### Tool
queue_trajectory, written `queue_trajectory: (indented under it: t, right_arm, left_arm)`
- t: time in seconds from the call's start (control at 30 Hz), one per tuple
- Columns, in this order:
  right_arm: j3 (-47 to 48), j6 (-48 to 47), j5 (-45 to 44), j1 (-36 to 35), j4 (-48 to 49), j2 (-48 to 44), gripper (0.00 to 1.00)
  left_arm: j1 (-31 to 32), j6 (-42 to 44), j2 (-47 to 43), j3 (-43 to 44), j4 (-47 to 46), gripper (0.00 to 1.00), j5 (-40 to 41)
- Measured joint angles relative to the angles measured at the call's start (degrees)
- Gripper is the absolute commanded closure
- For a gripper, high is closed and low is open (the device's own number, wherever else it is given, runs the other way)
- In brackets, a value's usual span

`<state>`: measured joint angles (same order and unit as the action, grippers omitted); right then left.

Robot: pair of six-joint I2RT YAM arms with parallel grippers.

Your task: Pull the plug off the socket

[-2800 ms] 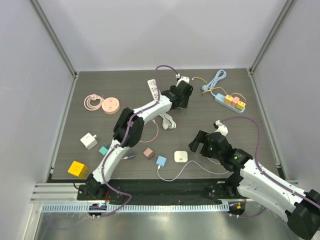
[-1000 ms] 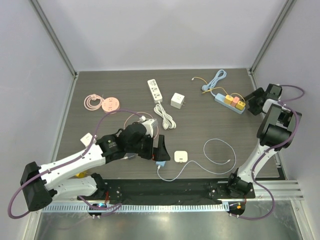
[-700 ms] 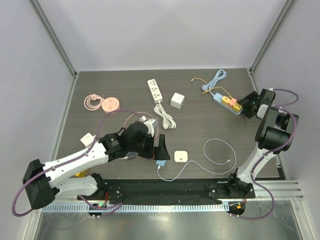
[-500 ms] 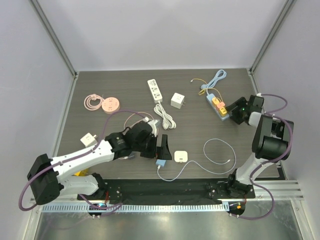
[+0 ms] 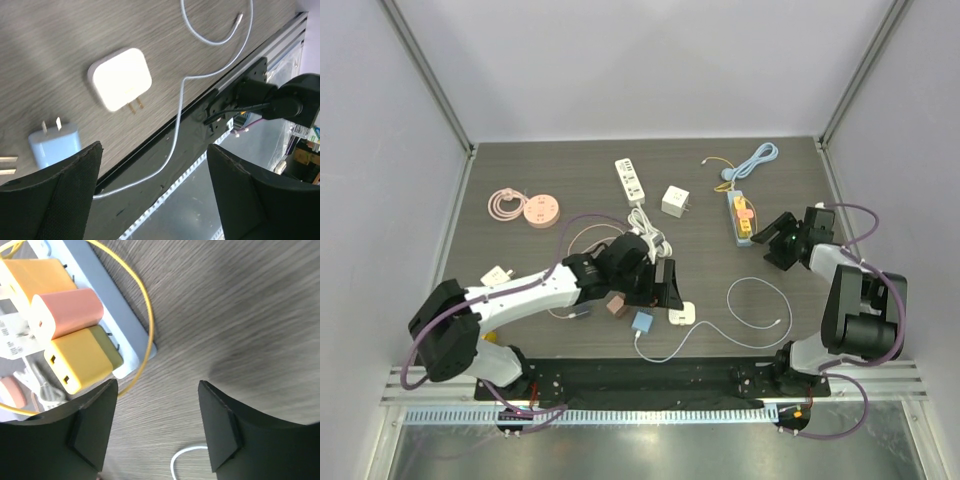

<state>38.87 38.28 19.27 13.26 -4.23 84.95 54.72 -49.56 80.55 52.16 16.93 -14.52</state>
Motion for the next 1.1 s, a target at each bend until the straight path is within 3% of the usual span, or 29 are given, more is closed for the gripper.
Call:
queue_trajectory:
  t: [0.2,0.4,0.57,0.7,0.87,1.1]
  right_arm:
    - [0.2,-1.9,-9.2,0.2,-4.9,-5.0,0.26]
    - [-0.3,-3.8,-13.9,0.4,-7.0,-11.1,0.32]
    - [-3.0,-6.6,-13.0,0.2,-7.0,-18.0,0.36]
    - [-4.3,-8.5,-11.4,-2.1,-6.0,-21.0,0.45]
    - [-4.2,-9.3,-11.0,-6.3,-4.9,-18.9,0.41]
    - [-2.7,-6.1,-12.2,-6.4,-5.4,-13.2,0.40]
  left_arm:
    - [0.0,1.6,12.9,17.6,0.0,0.39,1.6]
    - [0.0,3.8,29.8,39.8,1.5,0.54,5.0]
    - [-0.1,5.4,42.9,53.1,4.7,0.55,8.6]
    - [-0.7,5.5,48.8,58.8,7.5,0.55,9.3]
    - [-2.2,4.6,50.5,61.0,8.4,0.44,8.0]
    - [-3.9,3.5,56.0,69.1,7.6,0.46,7.5]
